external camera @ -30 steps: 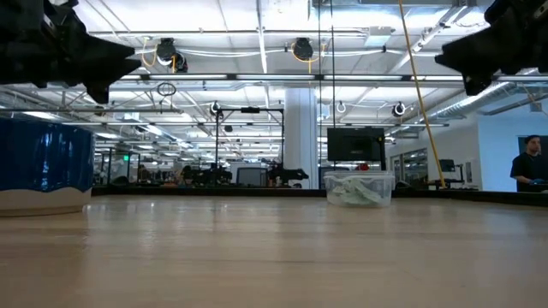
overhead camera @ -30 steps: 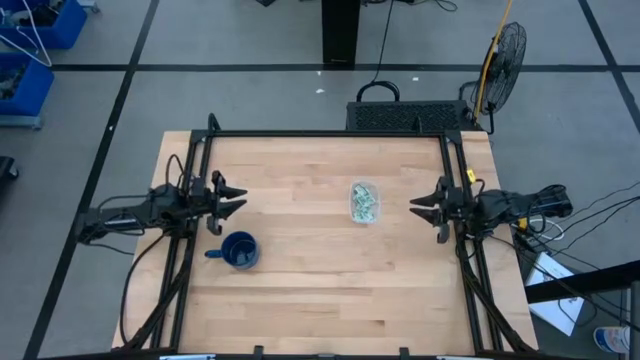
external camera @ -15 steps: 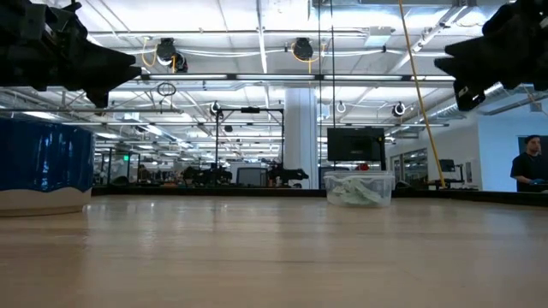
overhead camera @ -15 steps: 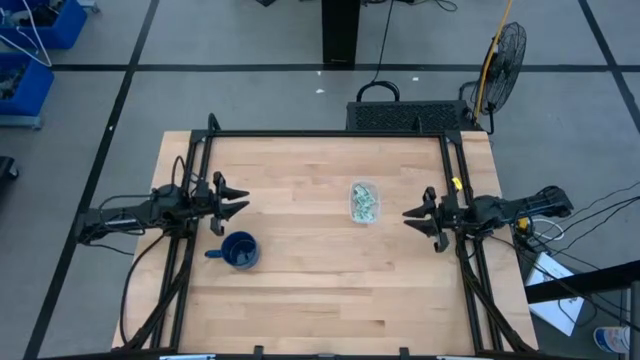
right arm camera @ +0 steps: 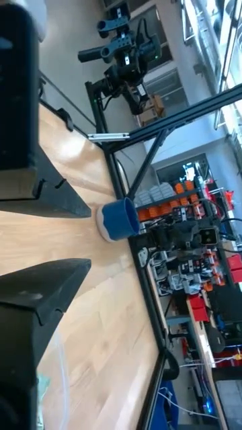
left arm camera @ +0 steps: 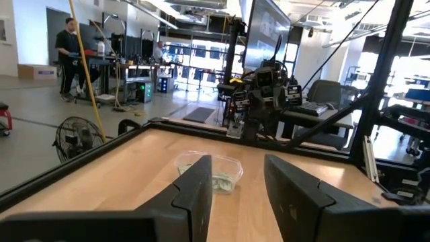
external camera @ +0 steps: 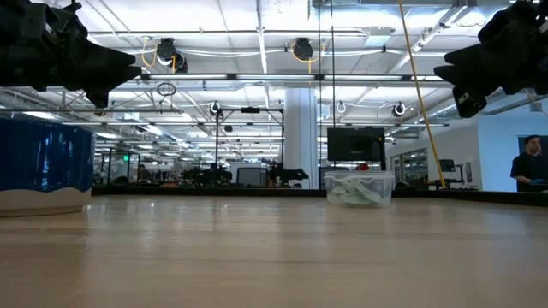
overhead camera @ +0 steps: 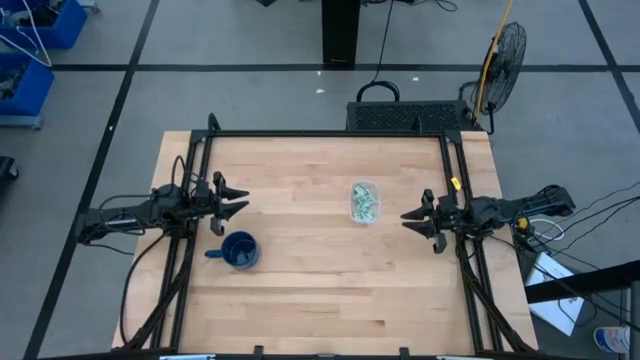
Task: Pick and place Stevia / Truvia into bins
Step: Return to Home Position
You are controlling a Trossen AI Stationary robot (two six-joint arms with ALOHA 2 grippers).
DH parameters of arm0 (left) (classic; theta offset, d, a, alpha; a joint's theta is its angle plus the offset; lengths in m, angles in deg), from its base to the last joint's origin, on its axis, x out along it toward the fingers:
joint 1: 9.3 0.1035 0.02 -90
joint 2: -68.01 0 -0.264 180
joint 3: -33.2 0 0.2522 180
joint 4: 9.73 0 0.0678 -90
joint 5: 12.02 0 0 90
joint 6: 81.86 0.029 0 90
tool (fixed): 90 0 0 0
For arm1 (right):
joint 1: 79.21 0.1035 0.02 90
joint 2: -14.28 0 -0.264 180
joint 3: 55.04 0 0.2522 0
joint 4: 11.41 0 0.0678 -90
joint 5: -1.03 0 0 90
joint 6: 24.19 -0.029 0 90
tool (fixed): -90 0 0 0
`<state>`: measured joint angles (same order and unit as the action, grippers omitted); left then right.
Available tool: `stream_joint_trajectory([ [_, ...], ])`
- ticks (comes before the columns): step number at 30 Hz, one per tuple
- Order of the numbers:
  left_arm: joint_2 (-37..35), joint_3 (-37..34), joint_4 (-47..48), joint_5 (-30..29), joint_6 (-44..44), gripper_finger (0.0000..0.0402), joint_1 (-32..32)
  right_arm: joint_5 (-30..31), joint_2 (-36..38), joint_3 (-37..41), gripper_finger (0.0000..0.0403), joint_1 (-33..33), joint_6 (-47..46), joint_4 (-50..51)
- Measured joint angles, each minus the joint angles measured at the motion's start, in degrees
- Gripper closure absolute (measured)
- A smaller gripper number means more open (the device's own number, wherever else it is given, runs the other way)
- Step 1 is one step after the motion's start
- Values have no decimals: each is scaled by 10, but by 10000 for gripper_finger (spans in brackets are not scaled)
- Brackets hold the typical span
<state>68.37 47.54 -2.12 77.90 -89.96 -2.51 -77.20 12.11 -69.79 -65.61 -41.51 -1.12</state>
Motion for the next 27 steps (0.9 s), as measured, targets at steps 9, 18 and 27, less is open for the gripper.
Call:
stream_joint_trajectory([
  [9, 0, 0, 0, 0, 0, 261, 0, 0, 0, 1, 303, 0, 0, -1],
  [18, 0, 0, 0, 0, -1, 261, 0, 2, 0, 1, 303, 0, 0, -14],
  [27, 0, 0, 0, 0, -1, 261, 0, 2, 0, 1, 303, 0, 0, -17],
])
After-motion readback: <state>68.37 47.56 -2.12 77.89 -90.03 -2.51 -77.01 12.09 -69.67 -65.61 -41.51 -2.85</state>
